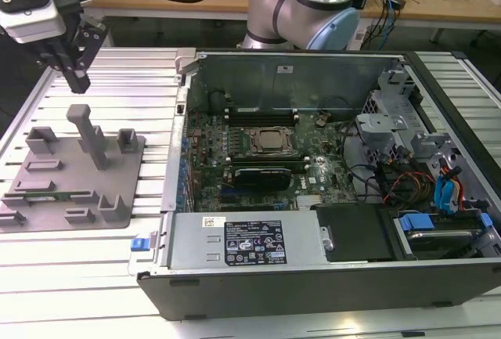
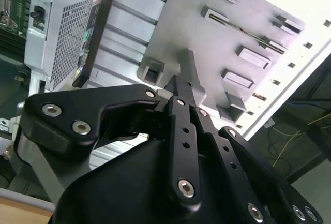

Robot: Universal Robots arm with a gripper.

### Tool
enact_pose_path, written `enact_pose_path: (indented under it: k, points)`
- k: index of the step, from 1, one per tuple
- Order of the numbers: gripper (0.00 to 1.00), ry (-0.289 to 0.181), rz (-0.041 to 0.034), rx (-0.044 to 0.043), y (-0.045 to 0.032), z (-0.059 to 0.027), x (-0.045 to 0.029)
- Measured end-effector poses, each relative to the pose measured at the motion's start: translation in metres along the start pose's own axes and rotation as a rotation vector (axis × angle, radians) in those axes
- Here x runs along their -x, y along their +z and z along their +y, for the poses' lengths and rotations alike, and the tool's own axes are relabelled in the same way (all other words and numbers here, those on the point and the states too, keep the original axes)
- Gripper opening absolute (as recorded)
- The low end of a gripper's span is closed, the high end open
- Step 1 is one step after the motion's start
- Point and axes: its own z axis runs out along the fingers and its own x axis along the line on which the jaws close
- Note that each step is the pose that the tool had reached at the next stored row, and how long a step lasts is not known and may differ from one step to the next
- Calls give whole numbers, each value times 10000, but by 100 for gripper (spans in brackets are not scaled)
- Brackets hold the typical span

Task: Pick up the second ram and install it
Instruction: 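Reach for the second ram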

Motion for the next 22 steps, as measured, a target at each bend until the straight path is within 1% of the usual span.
enact_pose_path:
  k: [3, 4, 9, 14, 16, 18, 22]
  points:
    - [8, 1, 0, 0, 0, -9, -125]
    - [8, 1, -1, 0, 0, -11, -153]
    - [8, 0, 0, -1, -1, -18, -234]
    - [8, 0, 0, 0, -2, -22, -291]
    - [8, 0, -1, 0, -1, -26, -336]
    - [8, 1, -1, 0, 4, -30, -380]
    - [8, -1, -2, 2, 30, -47, -426]
